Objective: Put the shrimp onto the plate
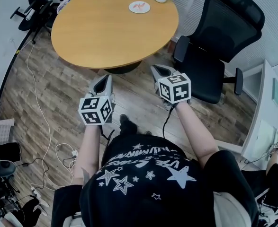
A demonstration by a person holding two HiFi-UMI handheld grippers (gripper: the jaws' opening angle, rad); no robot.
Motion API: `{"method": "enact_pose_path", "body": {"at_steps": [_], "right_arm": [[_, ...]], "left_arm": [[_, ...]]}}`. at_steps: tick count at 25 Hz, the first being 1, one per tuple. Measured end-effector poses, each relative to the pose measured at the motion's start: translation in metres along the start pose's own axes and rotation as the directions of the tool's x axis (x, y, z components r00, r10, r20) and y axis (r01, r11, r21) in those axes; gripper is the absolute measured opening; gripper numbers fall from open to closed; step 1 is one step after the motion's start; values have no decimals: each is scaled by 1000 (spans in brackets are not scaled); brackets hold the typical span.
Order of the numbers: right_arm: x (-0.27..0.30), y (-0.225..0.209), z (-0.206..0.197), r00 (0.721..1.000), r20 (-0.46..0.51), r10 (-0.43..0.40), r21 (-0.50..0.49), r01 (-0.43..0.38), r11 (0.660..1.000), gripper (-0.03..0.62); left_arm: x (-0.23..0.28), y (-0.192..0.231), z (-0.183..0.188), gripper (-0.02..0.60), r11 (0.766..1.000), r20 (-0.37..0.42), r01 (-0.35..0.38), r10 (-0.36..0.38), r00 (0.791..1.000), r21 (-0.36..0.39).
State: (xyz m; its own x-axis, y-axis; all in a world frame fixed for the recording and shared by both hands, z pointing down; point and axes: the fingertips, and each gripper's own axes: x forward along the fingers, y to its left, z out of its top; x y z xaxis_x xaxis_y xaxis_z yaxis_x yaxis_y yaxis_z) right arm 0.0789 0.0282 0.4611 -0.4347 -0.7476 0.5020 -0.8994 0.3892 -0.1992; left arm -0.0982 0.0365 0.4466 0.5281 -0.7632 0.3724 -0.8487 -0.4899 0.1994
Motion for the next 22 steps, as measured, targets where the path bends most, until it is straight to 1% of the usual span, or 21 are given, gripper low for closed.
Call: {"method": "enact_pose_path", "body": {"at_steps": [6, 12, 17, 22], "right_arm": [[-27, 4, -20, 1000, -12, 5, -4, -5, 1000, 2], [-49, 4, -33, 1000, -11, 14, -6, -14, 1000, 2], [-59, 11, -50, 999, -25, 26, -12, -26, 1000, 2], [-71, 13, -62, 999, -31, 26, -8, -27, 1000, 2]], "left_arm": [[-22, -22, -17, 2, 1000, -8, -4, 4, 1000, -4], [-39, -42, -26, 2, 1000, -1, -19, 19, 1000, -6], [-54, -50, -42, 2, 999, -11, -29, 29, 1000, -15], [-62, -59, -49, 2, 999, -9, -31, 31, 999, -20]]}}
